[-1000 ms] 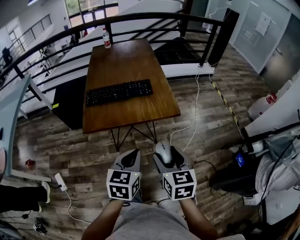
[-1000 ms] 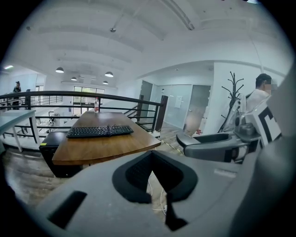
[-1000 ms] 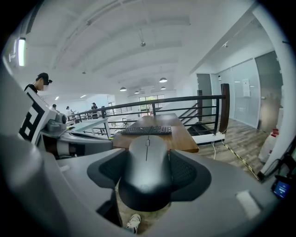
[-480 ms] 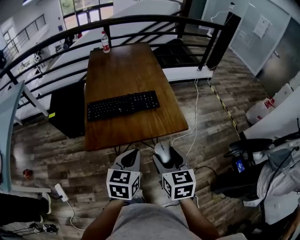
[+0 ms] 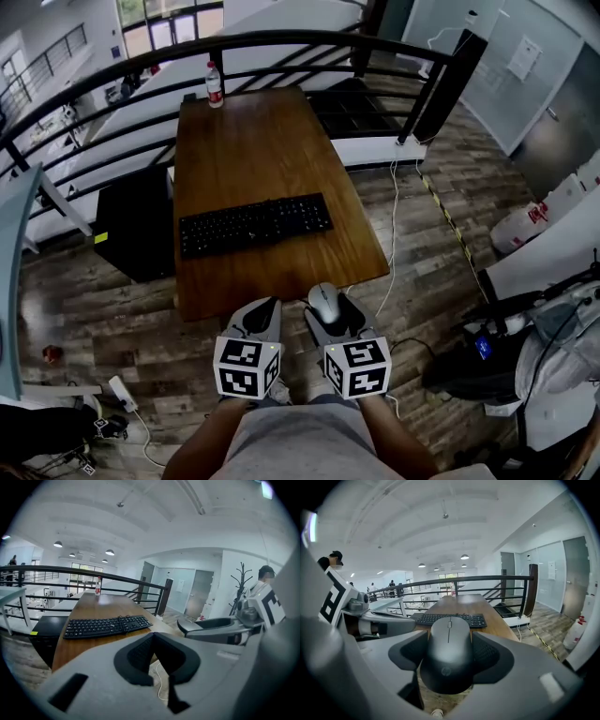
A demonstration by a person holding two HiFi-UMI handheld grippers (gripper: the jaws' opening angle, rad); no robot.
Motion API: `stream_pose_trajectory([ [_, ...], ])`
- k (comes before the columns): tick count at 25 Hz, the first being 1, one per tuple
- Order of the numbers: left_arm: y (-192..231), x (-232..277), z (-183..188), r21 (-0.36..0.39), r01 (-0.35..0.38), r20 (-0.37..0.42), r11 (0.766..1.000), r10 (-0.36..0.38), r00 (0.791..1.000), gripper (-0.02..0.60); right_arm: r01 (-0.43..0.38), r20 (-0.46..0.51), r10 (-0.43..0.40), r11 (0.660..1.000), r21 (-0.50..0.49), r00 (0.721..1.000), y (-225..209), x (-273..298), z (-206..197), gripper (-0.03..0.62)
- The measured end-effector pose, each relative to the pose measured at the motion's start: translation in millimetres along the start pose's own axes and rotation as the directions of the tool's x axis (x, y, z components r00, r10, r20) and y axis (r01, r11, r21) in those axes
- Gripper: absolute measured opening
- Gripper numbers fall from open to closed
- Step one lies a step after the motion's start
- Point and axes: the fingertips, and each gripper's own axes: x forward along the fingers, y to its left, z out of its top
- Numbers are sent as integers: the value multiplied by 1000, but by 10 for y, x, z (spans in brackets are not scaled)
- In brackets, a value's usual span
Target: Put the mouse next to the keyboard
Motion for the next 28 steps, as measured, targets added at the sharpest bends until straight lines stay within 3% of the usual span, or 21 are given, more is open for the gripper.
stream_pose_trajectory([
  [17,504,558,260,6,-45,5,999,45,999,-5,-28,31,27,1000,7,999,-247,753,306,304],
  [28,645,1363,629,1,-85,-16,996,85,996,-5,-62,19,62,998,14,998,-890,1355,618,304],
])
